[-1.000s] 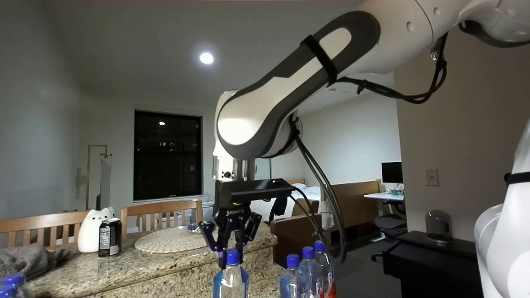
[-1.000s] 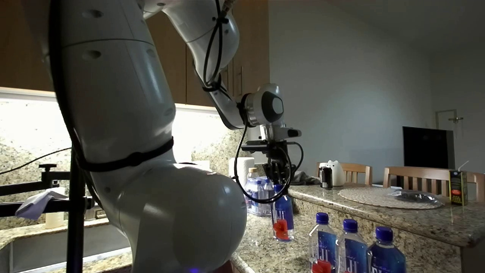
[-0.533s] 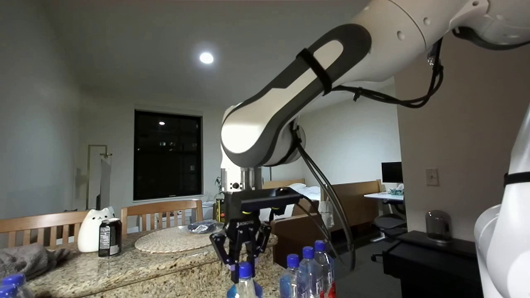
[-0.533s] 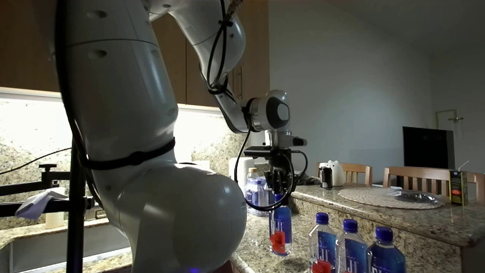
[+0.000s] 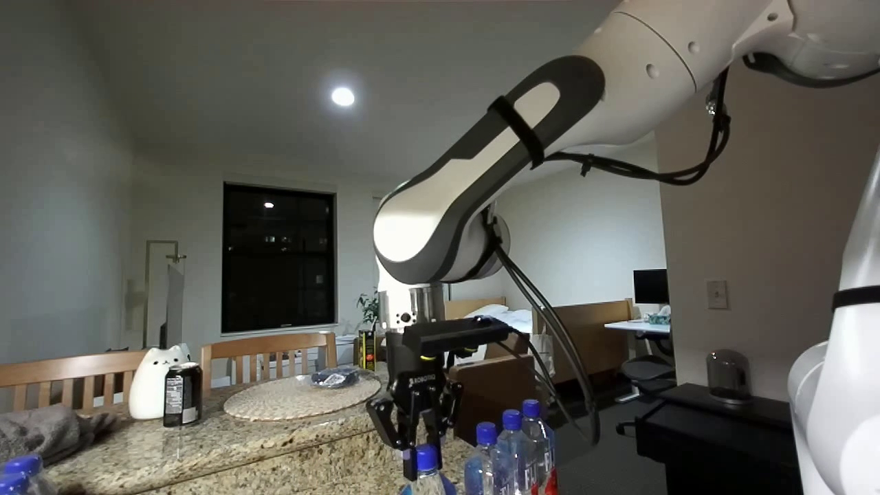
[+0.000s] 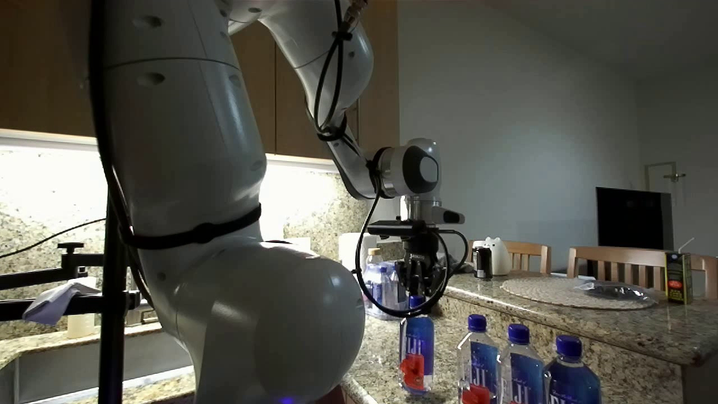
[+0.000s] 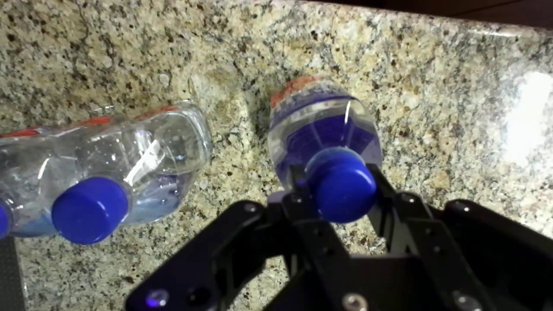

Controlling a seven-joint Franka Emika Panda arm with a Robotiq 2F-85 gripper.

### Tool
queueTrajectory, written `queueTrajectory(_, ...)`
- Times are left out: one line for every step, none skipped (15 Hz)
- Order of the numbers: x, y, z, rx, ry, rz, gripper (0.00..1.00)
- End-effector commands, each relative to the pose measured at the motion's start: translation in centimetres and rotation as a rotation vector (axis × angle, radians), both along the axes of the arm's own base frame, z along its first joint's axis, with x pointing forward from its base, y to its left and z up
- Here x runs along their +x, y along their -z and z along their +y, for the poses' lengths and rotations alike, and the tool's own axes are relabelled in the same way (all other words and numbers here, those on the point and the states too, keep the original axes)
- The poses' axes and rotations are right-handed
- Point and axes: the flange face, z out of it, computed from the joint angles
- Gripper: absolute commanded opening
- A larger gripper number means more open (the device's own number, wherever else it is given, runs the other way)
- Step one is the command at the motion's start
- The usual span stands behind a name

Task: Arrange the water bottles in a straight line.

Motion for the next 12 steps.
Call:
queueTrajectory(0.6, -0.2, -0.8, -0.011, -0.023, -0.009, 0.14)
queueTrajectory(0.8, -0.1, -1.0, -0.017, -0.015, -0.008, 0.14)
queueTrajectory(0.8, 0.0, -1.2, -0.019, -0.007, -0.003, 0.14)
queueTrajectory(0.9, 0.1, -1.5, -0.023, 0.003, 0.0, 0.14)
queueTrajectory(1.0, 0.1, -1.8, -0.028, 0.016, 0.0, 0.14)
queueTrajectory(1.1, 0.1, -2.2, -0.029, 0.029, 0.002, 0.14)
queueTrajectory(1.3, 0.2, -2.6, -0.032, 0.038, 0.003, 0.14)
queueTrajectory(1.4, 0.2, -3.0, -0.034, 0.049, 0.002, 0.14)
queueTrajectory(1.5, 0.2, -3.3, -0.034, 0.058, 0.001, 0.14)
queueTrajectory(1.6, 0.2, -3.6, -0.033, 0.07, -0.001, 0.14)
queueTrajectory(1.8, 0.3, -3.8, -0.031, 0.08, -0.002, 0.14)
queueTrajectory(1.9, 0.4, -4.0, -0.027, 0.093, -0.003, 0.14)
